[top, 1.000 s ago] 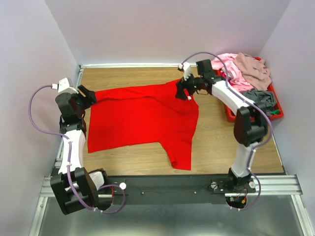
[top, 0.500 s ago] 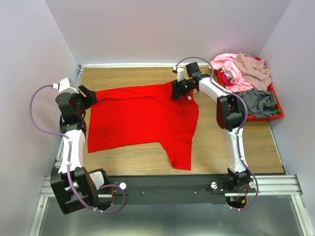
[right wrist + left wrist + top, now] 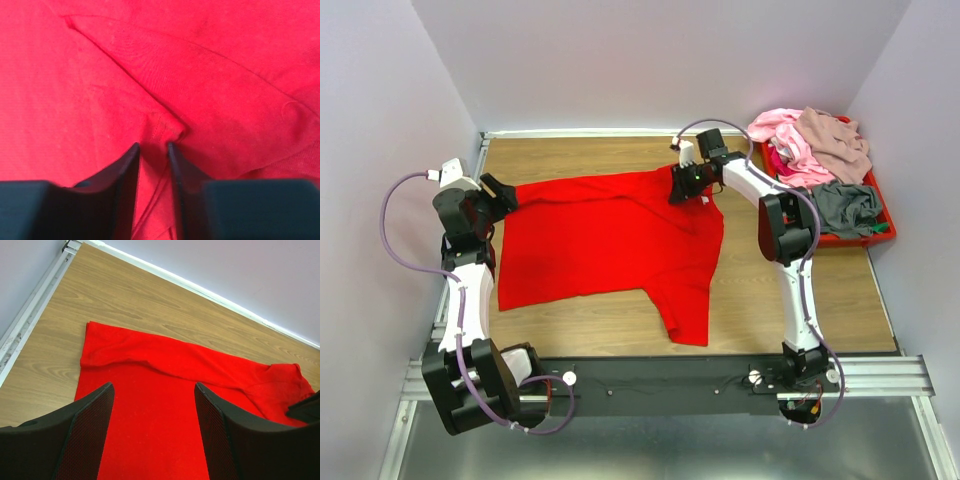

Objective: Fold and stack the t-shirts
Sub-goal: Fold the tshirt

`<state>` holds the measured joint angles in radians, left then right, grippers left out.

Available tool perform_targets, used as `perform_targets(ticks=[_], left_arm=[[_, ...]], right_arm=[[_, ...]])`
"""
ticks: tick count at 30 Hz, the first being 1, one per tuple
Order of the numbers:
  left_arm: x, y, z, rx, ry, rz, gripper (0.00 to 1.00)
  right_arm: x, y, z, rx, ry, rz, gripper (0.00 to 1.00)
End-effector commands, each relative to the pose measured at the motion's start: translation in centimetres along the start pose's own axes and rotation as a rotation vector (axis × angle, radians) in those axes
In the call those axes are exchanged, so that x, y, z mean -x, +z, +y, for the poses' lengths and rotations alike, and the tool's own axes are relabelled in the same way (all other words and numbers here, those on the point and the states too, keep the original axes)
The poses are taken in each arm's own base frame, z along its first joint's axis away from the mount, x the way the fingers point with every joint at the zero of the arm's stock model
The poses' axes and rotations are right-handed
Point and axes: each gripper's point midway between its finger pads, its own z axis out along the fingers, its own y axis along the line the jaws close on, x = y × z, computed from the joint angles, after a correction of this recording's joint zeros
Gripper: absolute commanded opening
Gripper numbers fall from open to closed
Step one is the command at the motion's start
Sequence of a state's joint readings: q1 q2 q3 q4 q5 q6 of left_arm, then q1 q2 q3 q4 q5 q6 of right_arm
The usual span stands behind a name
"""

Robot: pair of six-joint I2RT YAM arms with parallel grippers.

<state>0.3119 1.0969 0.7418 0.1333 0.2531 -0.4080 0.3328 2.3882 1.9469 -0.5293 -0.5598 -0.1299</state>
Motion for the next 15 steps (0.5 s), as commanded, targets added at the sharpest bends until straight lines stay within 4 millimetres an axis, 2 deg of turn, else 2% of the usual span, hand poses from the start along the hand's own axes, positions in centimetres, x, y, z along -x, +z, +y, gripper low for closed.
perform_targets(ticks=[1, 2, 4, 5, 8, 11, 12, 13, 14, 15], left_arm=[[-0.4, 0.1, -0.6, -0.034, 0.012, 0.007, 0.73], [-0.3, 0.1, -0.6, -0.034, 0.012, 0.006, 0.73], [-0.3, 0.1, -0.7, -0.036, 0.013, 0.005, 0.73], [-0.2, 0.1, -0.7, -0.037, 0.013, 0.004, 0.73], [-0.4, 0.1, -0.7, -0.036, 0.012, 0.008, 0.73], [-0.3, 0.1, -0.7, -0.036, 0.013, 0.005, 0.73], [-0.3, 0.1, -0.6, -0.034, 0.012, 0.006, 0.73], [-0.3, 0.1, -0.6, -0.033, 0.012, 0.005, 0.73], [-0.3, 0.1, -0.6, -0.033, 0.012, 0.005, 0.73], [-0.3, 0.1, -0.6, -0.034, 0.014, 0.006, 0.73]], right_arm=[[-1.3, 0.1, 0.9, 0.049, 0.009, 0.032, 0.30], [-1.1, -0.1, 1.2, 0.052, 0.000, 0.028, 0.23], [-1.1, -0.4, 1.3, 0.053, -0.005, 0.027, 0.17], [-0.9, -0.7, 1.5, 0.053, -0.015, 0.021, 0.09], [0.0, -1.5, 2.1, 0.067, -0.042, 0.001, 0.00], [0.6, -2.5, 3.1, 0.094, -0.081, -0.020, 0.01], [1.5, -3.5, 4.4, 0.112, -0.113, -0.042, 0.01], [1.0, -3.4, 5.5, 0.143, -0.143, -0.033, 0.00], [1.1, -3.9, 5.8, 0.142, -0.162, -0.040, 0.00], [1.4, -4.5, 7.6, 0.170, -0.199, -0.049, 0.00]])
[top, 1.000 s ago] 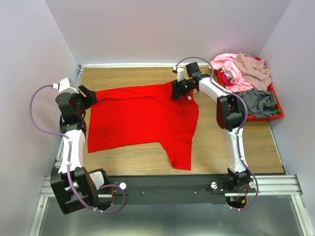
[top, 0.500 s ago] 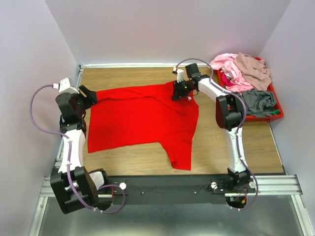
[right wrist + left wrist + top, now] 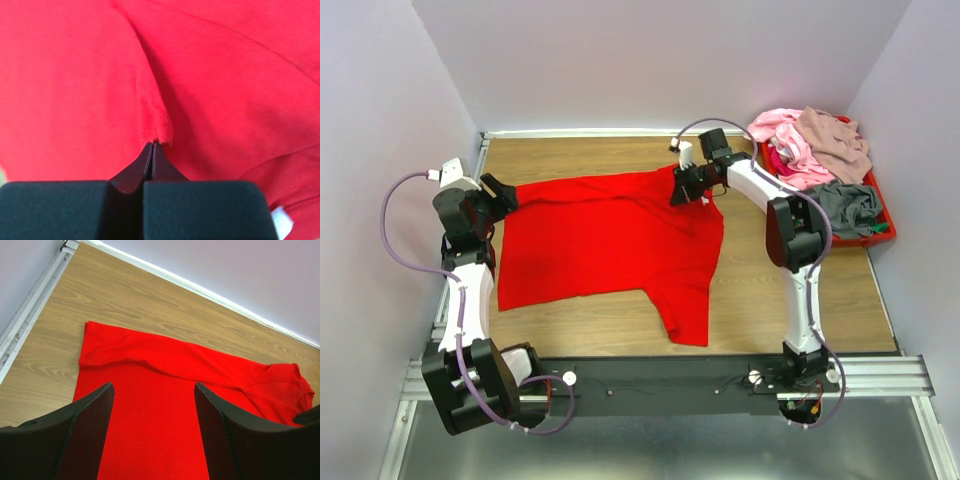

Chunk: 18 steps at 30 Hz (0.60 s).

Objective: Fold and stack the t-shirts
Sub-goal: Fold the tshirt

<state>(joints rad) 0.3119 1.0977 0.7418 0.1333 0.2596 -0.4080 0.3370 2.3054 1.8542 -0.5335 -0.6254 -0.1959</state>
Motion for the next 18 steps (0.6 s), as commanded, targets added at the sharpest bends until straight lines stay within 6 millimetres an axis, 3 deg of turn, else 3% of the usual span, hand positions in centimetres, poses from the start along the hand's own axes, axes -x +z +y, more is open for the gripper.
perform_targets(ticks=[1, 4, 5, 6, 9, 11, 14, 16, 17, 18], left_arm=[[-0.3, 0.1, -0.4, -0.026, 0.014, 0.004, 0.73], [-0.4, 0.1, -0.4, -0.027, 0.013, 0.007, 0.73], [-0.4, 0.1, -0.4, -0.024, 0.011, 0.006, 0.73], [-0.5, 0.2, -0.4, -0.024, 0.012, 0.009, 0.73], [-0.6, 0.3, -0.3, -0.021, 0.011, 0.013, 0.73], [-0.7, 0.3, -0.2, -0.021, 0.012, 0.014, 0.73], [-0.8, 0.3, -0.1, -0.017, 0.006, 0.019, 0.73], [-0.9, 0.4, -0.1, -0.018, 0.004, 0.023, 0.73], [-0.9, 0.4, -0.1, -0.019, 0.003, 0.023, 0.73], [-1.1, 0.5, -0.1, -0.020, 0.001, 0.030, 0.73]], right_arm=[[1.3, -2.3, 6.3, 0.120, -0.151, -0.030, 0.00], [-0.4, -1.3, 10.4, 0.184, -0.262, 0.017, 0.04], [-2.2, -1.1, 10.9, 0.168, -0.321, 0.070, 0.23], [-3.4, -0.4, 12.9, 0.183, -0.388, 0.117, 0.34], [-6.6, -0.3, 14.1, 0.168, -0.517, 0.246, 0.64], [-6.0, -1.7, 14.1, 0.143, -0.545, 0.235, 0.70], [-4.3, -3.7, 12.1, 0.055, -0.512, 0.195, 0.71], [-2.0, -5.7, 10.0, 0.017, -0.433, 0.121, 0.71], [-1.4, -6.2, 8.8, -0.006, -0.382, 0.096, 0.71], [-0.7, -7.3, 6.1, -0.059, -0.268, 0.051, 0.71]])
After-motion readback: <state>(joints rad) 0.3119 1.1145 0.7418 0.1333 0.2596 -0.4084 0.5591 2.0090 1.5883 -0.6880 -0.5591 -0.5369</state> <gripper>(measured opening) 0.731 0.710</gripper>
